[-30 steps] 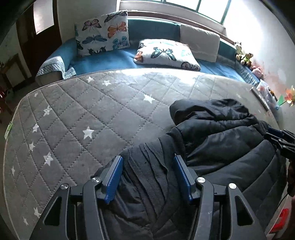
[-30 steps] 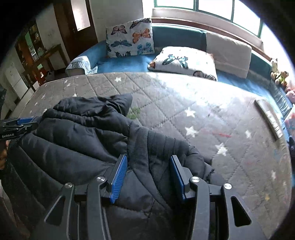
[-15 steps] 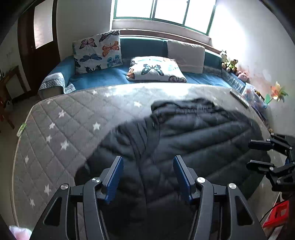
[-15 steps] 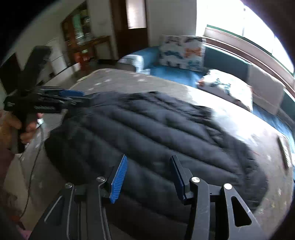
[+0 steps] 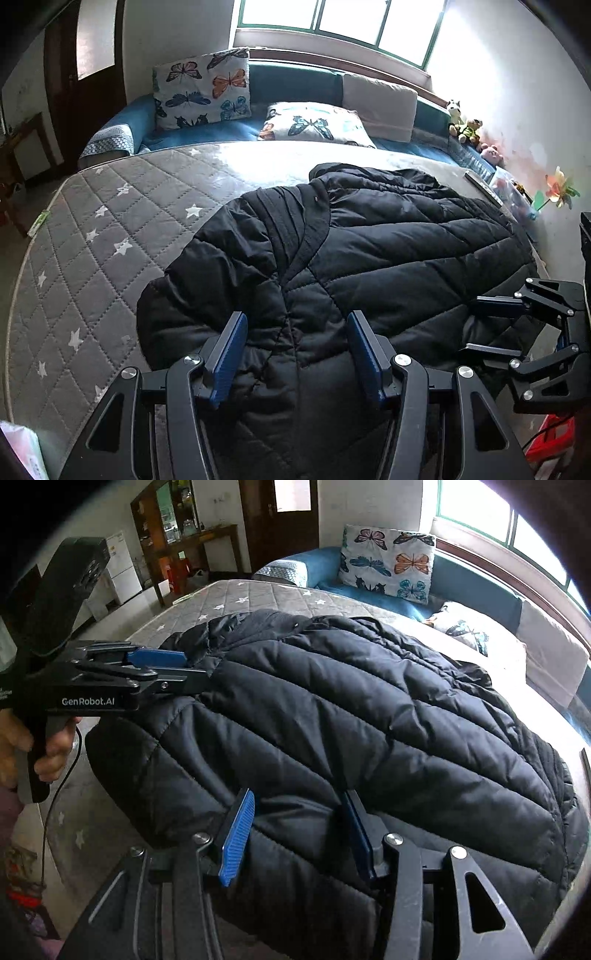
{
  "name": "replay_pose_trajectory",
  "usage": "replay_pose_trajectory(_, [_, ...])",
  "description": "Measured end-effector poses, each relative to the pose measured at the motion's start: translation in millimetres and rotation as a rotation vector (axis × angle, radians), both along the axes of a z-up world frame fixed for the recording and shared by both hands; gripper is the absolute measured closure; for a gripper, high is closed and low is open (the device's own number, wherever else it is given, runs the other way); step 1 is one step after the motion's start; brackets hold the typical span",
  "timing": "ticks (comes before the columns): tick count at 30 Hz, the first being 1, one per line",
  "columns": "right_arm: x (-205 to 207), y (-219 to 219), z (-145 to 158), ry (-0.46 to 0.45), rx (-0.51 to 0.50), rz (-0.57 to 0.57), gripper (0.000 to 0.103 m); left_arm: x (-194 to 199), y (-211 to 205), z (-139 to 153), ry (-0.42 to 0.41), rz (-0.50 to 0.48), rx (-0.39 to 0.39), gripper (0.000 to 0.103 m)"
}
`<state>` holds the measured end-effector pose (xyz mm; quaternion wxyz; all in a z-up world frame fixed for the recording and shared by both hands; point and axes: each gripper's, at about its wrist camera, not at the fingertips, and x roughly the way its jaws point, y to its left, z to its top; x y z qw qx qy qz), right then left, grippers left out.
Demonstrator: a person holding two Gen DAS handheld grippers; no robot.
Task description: Fold large clothes
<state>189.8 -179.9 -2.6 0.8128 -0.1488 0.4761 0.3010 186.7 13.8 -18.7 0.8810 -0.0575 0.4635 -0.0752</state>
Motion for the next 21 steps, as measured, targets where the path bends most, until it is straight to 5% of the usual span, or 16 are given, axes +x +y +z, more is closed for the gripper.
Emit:
replay_pose_trajectory(11, [-6.8, -73.0, 33.4, -0.060, 0.071, -0.172, 0.046, -37.2, 0.7, 27.2, -0.089, 0.051, 0.140, 0.039])
replay_pose_trajectory(21, [4.9, -152.3, 30.7, -0.029, 0.130, -0.370, 0.034, -56.9, 20.8, 30.8, -0.087, 0.083, 0.093, 0.029])
